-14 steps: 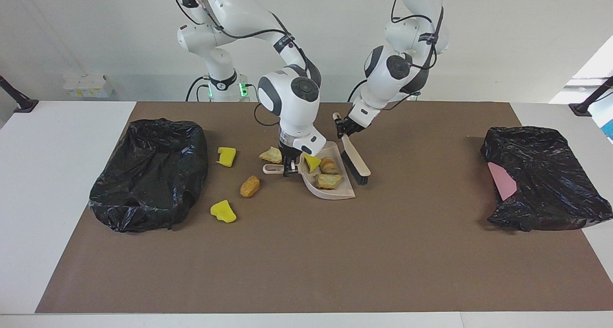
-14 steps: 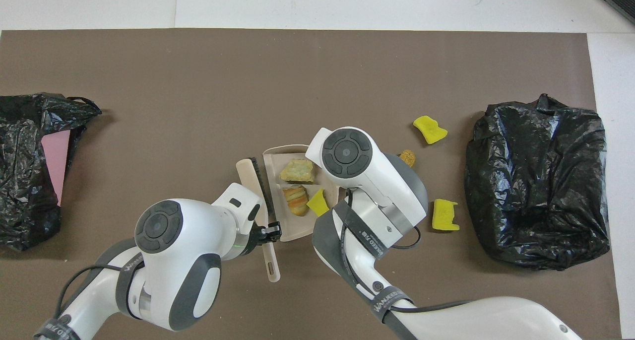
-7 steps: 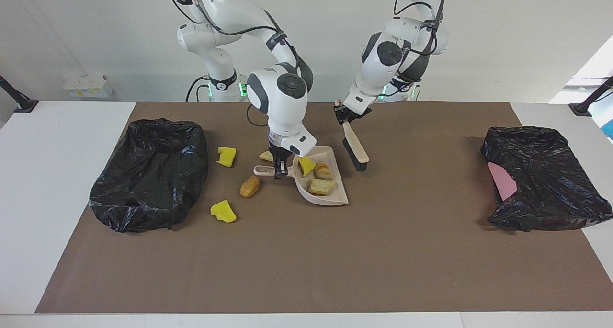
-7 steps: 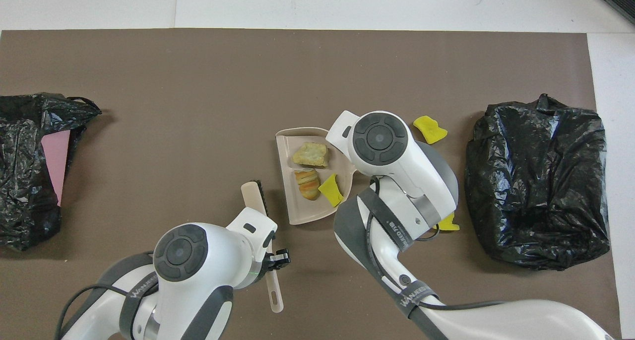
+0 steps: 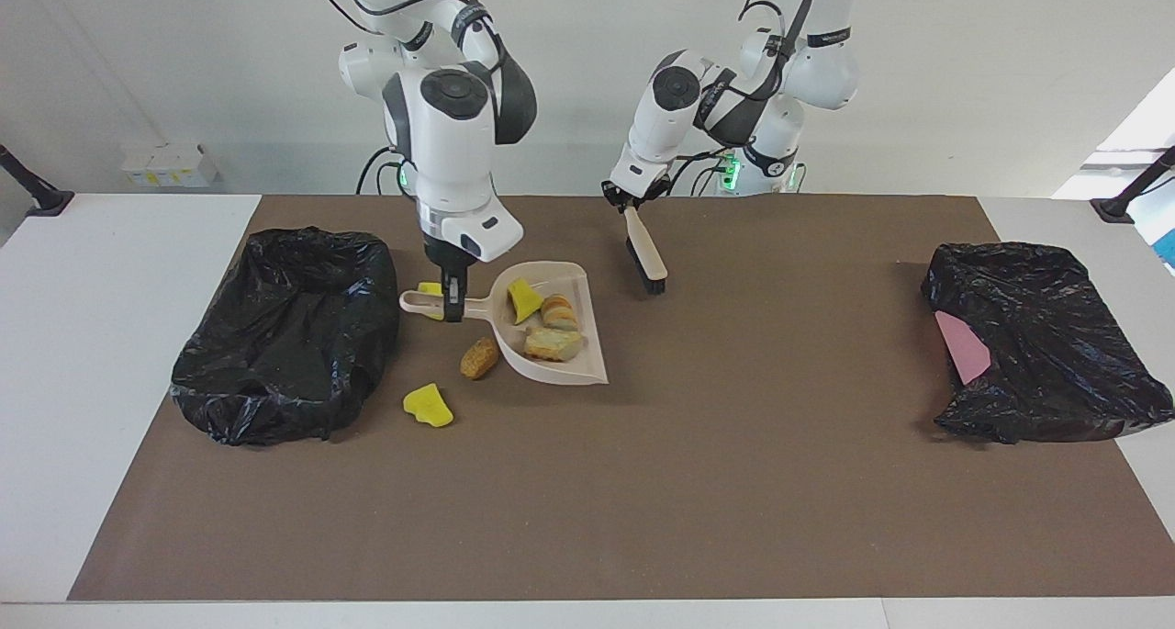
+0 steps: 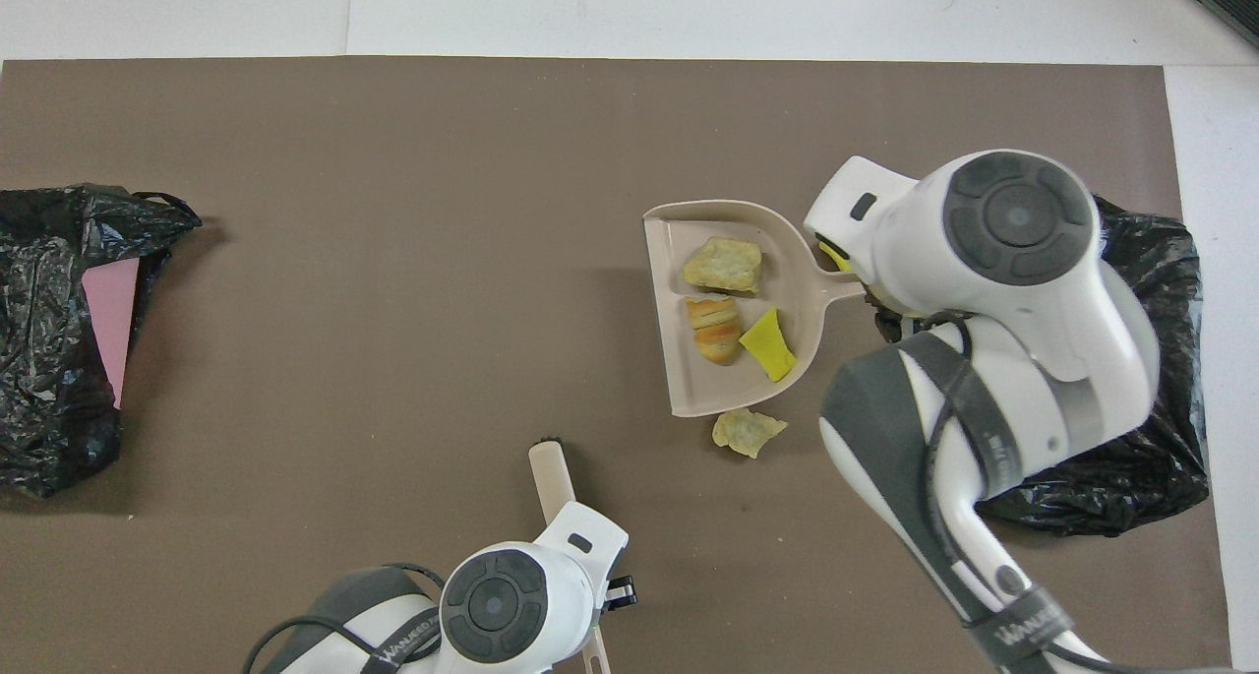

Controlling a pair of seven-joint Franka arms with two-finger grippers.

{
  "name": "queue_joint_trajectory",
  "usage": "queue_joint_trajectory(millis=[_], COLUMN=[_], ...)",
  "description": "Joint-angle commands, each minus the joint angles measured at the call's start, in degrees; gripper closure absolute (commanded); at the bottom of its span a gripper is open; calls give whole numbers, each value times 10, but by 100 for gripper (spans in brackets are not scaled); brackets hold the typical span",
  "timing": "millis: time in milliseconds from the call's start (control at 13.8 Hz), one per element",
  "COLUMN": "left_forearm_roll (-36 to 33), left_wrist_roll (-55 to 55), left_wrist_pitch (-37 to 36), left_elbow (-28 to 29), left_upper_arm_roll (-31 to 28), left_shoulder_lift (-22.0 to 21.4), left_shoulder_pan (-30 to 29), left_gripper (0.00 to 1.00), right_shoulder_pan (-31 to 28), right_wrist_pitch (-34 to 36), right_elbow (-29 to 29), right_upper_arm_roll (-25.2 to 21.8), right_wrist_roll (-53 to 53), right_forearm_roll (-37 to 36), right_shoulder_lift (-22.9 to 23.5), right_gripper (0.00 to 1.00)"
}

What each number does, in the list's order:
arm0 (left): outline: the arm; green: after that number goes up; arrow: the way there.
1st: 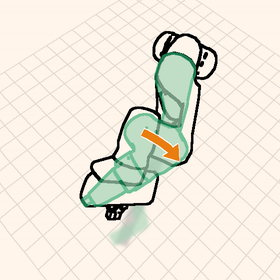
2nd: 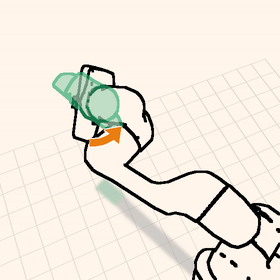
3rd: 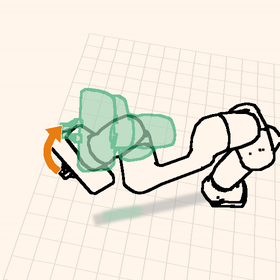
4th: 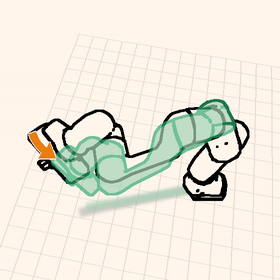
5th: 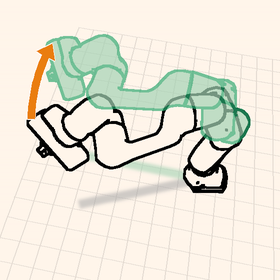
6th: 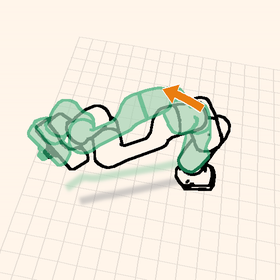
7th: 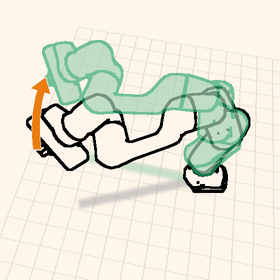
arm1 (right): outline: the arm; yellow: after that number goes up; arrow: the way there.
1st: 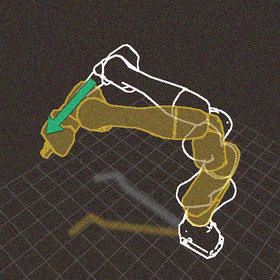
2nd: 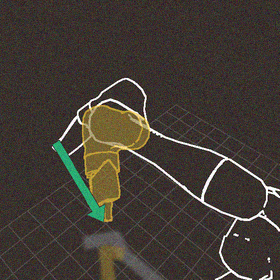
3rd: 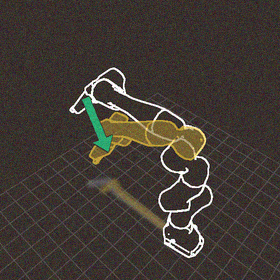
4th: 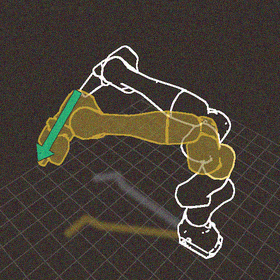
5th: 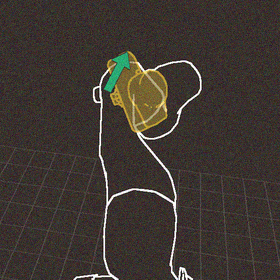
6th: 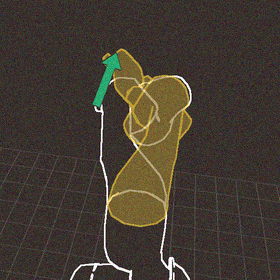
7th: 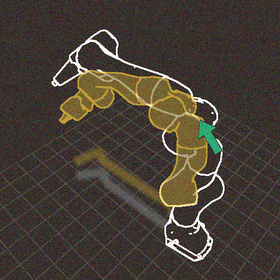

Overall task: Sweep and dump trash in bin
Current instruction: 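Carry the dustpan to the far trash bag with the right gripper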

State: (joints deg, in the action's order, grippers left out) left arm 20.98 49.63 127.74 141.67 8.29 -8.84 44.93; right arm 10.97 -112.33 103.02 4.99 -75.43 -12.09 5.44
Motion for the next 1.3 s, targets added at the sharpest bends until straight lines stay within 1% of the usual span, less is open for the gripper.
queue_joint_trajectory(millis=[0, 72, 145, 217, 362, 507, 579, 724, 797, 869, 941, 1086, 1231], left_forearm_roll=[-10, -10, -10, -10, -12, -34, -43, -51, -54, -60, -77, -102, -117], left_wrist_roll=[13, 2, -8, -21, -24, -65, -82, -128, -154, -173, -189, -234, -265], left_wrist_pitch=[31, 30, 29, 23, 19, 20, 20, 20, 26, 26, 21, 17, 16], left_elbow=[19, 17, 15, 9, -8, -29, -38, -59, -68, -87, -107, -156, -190], left_upper_arm_roll=[-8, -8, -9, -9, -11, -12, -11, -11, -11, -11, -11, -12, -12], left_shoulder_lift=[6, 7, 9, 9, 8, 10, 10, 11, 16, 28, 42, 73, 98], left_shoulder_pan=[27, 25, 21, 14, -14, -51, -74, -126, -151, -180, -197, -242, -274], left_gripper=[100, 94, 35, 0, 0, 0, 0, 0, 0, 0, 0, 0, 0], right_shoulder_pan=[-75, -104, -133, -158, -223, -280, -298, -331, -343, -346, -347, -350, -350], right_wrist_pitch=[-2, -1, 2, 7, 6, -3, -7, -6, -10, -24, -36, -74, -108], right_elbow=[38, 45, 50, 55, 66, 72, 72, 74, 75, 76, 81, 116, 161], right_upper_arm_roll=[5, 5, 6, 5, 4, 3, 2, 1, 1, 1, 1, 0, 1], right_wrist_roll=[-82, -116, -152, -185, -248, -317, -354, -367, -366, -365, -365, -358, -323], right_forearm_roll=[45, 47, 48, 58, 65, 65, 65, 46, 22, -19, -45, -78, -131], right_shoulder_lift=[-53, -62, -70, -75, -82, -85, -85, -90, -90, -91, -92, -109, -136], right_gripper=[100, 100, 100, 100, 100, 100, 100, 100, 100, 100, 100, 100, 100])
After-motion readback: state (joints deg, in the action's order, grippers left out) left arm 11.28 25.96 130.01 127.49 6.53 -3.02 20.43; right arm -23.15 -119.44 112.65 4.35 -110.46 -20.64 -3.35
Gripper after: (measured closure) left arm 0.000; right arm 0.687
